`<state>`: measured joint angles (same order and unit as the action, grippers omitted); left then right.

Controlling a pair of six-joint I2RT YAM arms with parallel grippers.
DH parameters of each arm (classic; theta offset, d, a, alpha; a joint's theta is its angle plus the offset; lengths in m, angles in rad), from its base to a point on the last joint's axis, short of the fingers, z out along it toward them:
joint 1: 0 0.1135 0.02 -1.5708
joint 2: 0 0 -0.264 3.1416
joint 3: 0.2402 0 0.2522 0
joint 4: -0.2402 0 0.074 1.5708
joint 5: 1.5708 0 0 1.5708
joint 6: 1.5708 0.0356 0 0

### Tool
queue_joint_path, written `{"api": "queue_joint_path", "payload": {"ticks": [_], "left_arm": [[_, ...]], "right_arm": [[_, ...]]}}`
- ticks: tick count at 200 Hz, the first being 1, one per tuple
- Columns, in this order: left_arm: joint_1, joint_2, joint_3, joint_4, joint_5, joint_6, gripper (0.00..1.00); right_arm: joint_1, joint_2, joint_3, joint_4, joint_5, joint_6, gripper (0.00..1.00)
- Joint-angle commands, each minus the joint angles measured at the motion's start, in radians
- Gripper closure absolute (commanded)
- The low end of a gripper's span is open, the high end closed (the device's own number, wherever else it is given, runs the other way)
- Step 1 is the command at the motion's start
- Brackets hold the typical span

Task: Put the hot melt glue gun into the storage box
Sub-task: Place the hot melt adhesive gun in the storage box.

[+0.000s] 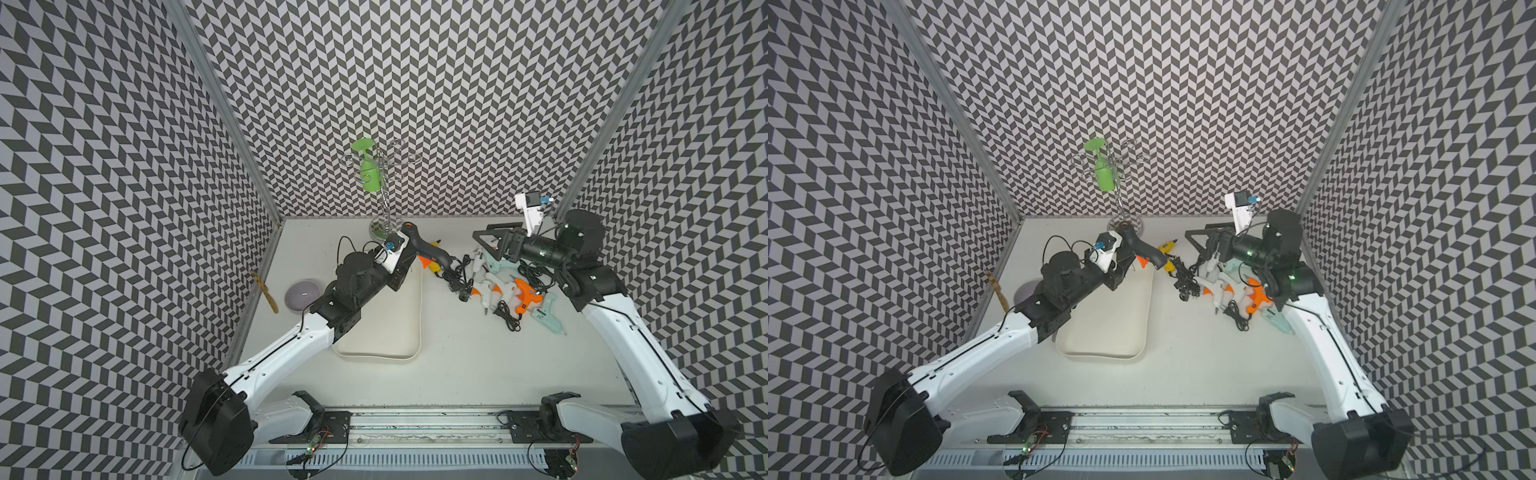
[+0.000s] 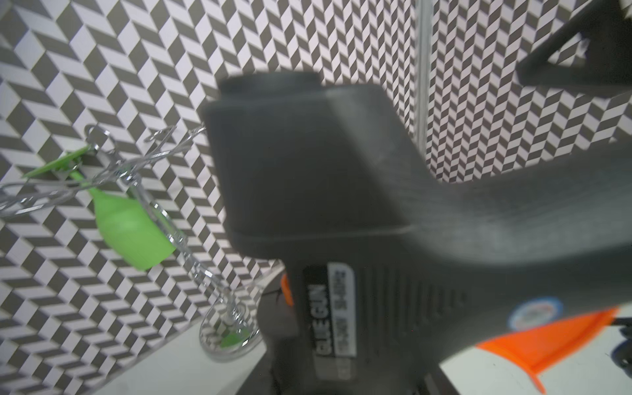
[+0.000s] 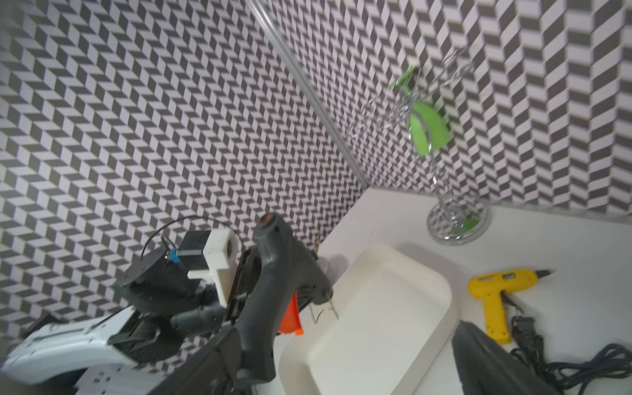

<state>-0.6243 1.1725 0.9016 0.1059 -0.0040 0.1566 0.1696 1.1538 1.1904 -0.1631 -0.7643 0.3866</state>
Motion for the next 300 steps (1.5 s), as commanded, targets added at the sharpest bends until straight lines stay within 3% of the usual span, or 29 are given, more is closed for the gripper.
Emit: {"api": "queue_joint_path", "payload": {"ticks": [1, 31, 63, 140, 197, 218, 243, 300], "left_arm": [[0.027, -0.068, 0.058, -0.259, -0.135, -0.09, 0.76], [0.137, -0.119, 0.079, -0.436, -0.211, -0.155, 0.76], [0.238, -0.123, 0.072, -0.465, -0.202, -0.185, 0.77], [0.244, 0.088, 0.043, -0.452, -0.149, -0.233, 0.78], [0.244, 0.341, 0.084, -0.461, -0.167, -0.216, 0.8], [0.244, 0.454, 0.132, -0.472, -0.198, -0.207, 0.82], [0.244, 0.576, 0.212, -0.495, -0.246, -0.203, 0.81], [0.242, 0.812, 0.464, -0.617, -0.288, -0.219, 0.66]], "right_arm": [[-0.002, 0.012, -0.051, 0.126, 0.087, 0.051, 0.01], [-0.002, 0.033, -0.147, 0.211, -0.001, 0.104, 0.01], [-0.001, 0.026, -0.213, 0.248, -0.033, 0.113, 0.01], [-0.002, -0.006, -0.287, 0.19, 0.006, 0.065, 0.01], [-0.002, -0.006, -0.321, 0.196, 0.034, 0.055, 0.01], [-0.002, 0.009, -0.307, 0.149, 0.099, 0.024, 0.01], [-0.002, 0.039, -0.27, 0.058, 0.261, -0.042, 0.01], [-0.003, 0.177, -0.218, -0.014, 0.569, -0.12, 0.01]]}}
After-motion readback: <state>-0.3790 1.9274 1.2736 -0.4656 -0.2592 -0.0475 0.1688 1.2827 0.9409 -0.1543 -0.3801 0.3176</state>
